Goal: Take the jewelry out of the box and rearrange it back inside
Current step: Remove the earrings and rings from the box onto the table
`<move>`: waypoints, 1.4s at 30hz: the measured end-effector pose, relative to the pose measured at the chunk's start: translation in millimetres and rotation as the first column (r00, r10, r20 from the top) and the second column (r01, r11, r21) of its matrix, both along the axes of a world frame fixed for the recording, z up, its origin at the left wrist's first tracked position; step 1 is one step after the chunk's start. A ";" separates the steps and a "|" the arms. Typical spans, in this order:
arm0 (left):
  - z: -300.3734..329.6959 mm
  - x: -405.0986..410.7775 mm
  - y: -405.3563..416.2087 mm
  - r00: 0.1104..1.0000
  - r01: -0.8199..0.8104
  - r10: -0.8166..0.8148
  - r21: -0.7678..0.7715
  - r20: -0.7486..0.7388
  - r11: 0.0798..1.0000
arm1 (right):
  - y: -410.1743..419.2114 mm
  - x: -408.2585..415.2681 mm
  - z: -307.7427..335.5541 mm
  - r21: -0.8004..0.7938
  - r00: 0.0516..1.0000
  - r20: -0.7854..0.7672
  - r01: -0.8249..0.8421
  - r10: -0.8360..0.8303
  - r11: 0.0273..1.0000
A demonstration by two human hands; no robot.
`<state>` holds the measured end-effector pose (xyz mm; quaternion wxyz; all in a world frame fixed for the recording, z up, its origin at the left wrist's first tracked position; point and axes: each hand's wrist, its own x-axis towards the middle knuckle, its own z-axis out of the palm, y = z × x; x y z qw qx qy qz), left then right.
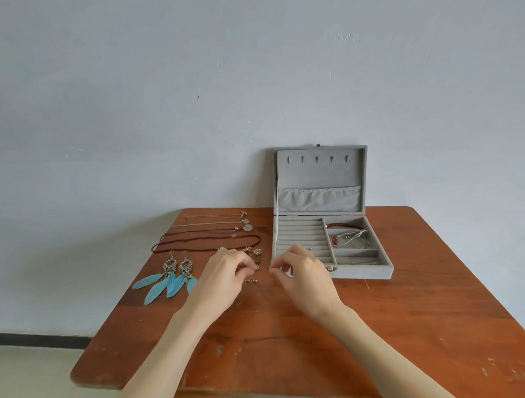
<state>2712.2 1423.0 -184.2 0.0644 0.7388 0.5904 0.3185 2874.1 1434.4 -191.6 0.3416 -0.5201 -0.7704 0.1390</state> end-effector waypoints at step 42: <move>-0.8 -26.3 -7.7 0.997 0.062 -0.064 -0.068 -0.032 0.996 | -9.4 -9.6 2.4 0.086 0.998 0.062 -0.021 0.015 0.996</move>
